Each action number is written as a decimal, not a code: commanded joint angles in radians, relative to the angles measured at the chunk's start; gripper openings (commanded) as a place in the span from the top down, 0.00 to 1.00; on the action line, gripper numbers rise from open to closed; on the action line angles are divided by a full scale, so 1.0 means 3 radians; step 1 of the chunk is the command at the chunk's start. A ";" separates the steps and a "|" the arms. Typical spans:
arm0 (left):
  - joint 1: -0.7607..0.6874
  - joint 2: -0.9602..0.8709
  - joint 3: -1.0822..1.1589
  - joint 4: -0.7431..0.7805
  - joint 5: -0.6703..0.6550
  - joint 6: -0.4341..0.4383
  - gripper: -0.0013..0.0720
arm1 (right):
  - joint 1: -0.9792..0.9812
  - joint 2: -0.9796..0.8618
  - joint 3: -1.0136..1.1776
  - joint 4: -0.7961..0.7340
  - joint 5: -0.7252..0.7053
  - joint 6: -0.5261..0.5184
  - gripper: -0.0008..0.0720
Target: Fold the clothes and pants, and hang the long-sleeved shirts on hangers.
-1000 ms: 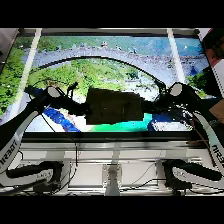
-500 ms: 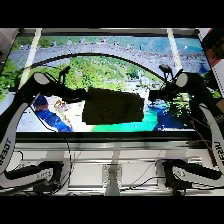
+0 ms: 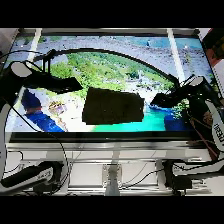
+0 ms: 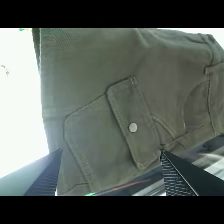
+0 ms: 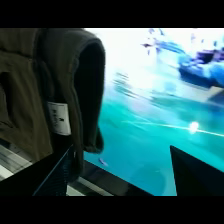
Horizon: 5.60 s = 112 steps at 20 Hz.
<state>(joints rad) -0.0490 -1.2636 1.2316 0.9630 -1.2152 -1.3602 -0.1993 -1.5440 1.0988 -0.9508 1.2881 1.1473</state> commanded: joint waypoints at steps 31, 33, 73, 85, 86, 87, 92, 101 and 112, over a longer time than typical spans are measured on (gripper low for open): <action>-0.0107 0.0019 0.0014 -0.0018 -0.0005 -0.0043 0.02 | 0.0913 -0.0473 0.0716 -0.0673 -0.0072 0.0772 0.06; -0.0107 0.0019 0.0014 -0.0018 -0.0005 -0.0043 0.02 | 0.0912 -0.0561 0.0710 -0.0673 -0.0067 0.0759 0.11; 0.0281 0.1472 0.0018 0.0818 0.0397 0.0134 0.19 | -0.2553 0.1523 0.1155 -0.1256 0.0546 0.0975 0.94; 0.0281 0.1474 0.0018 0.0814 0.0398 0.0134 0.19 | -0.3663 0.1546 0.1155 -0.1865 0.0511 0.1518 0.09; 0.0281 0.1474 0.0018 0.0814 0.0398 0.0134 0.19 | -0.3663 0.1545 0.1155 -0.1813 0.0505 0.1687 0.05; 0.0281 0.1474 0.0018 0.0814 0.0398 0.0134 0.19 | -0.3657 0.1545 0.1155 -0.1788 0.0500 0.1756 0.04; 0.0281 0.1474 0.0018 0.0814 0.0398 0.0134 0.19 | -0.3550 0.1534 0.1155 -0.0711 0.0139 0.1334 0.14; 0.0281 0.1474 0.0018 0.0814 0.0398 0.0134 0.19 | 0.0104 0.1530 0.1153 -0.1279 0.0226 0.0481 0.57; 0.0281 0.1474 0.0018 0.0814 0.0398 0.0134 0.19 | 0.0577 0.1528 0.1153 -0.2192 0.0155 0.1644 0.94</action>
<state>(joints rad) 0.0349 -0.8223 1.2366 1.2072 -1.0958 -1.3201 -0.0391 -1.0851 1.4448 -1.5909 1.3365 1.5944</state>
